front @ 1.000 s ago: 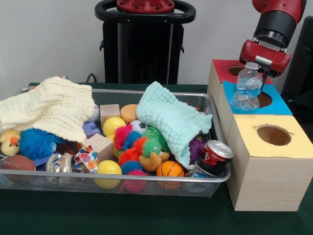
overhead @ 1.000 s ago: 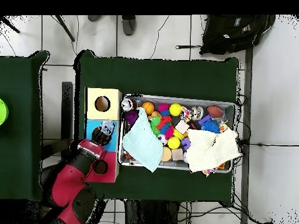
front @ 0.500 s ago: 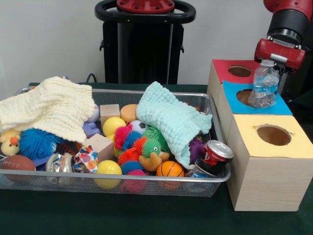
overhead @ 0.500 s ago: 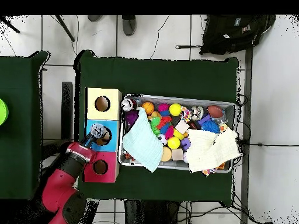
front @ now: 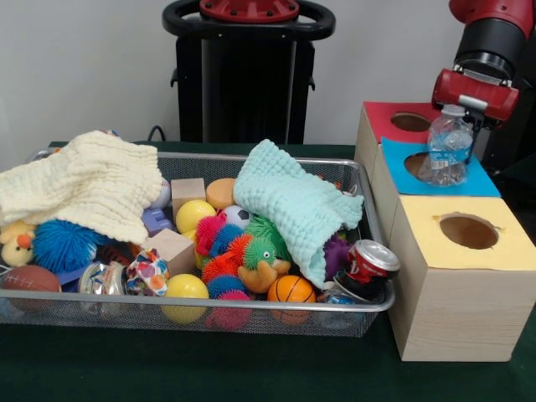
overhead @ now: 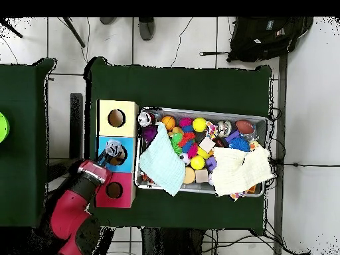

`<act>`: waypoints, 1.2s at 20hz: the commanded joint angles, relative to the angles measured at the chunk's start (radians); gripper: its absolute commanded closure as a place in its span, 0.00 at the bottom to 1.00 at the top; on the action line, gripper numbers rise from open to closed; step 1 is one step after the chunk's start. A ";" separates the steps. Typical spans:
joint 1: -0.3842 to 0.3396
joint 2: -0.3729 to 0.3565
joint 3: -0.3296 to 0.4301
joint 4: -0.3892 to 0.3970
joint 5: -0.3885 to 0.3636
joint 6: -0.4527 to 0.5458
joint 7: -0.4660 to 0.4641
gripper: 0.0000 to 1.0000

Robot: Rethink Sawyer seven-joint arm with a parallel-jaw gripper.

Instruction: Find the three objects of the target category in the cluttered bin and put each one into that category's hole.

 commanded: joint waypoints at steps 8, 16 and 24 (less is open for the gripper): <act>-0.118 -0.048 0.260 0.079 -0.107 -0.101 0.209 1.00; -0.147 -0.108 0.299 0.110 -0.135 -0.089 0.199 1.00; -0.171 -0.190 0.327 0.142 -0.156 -0.048 0.187 1.00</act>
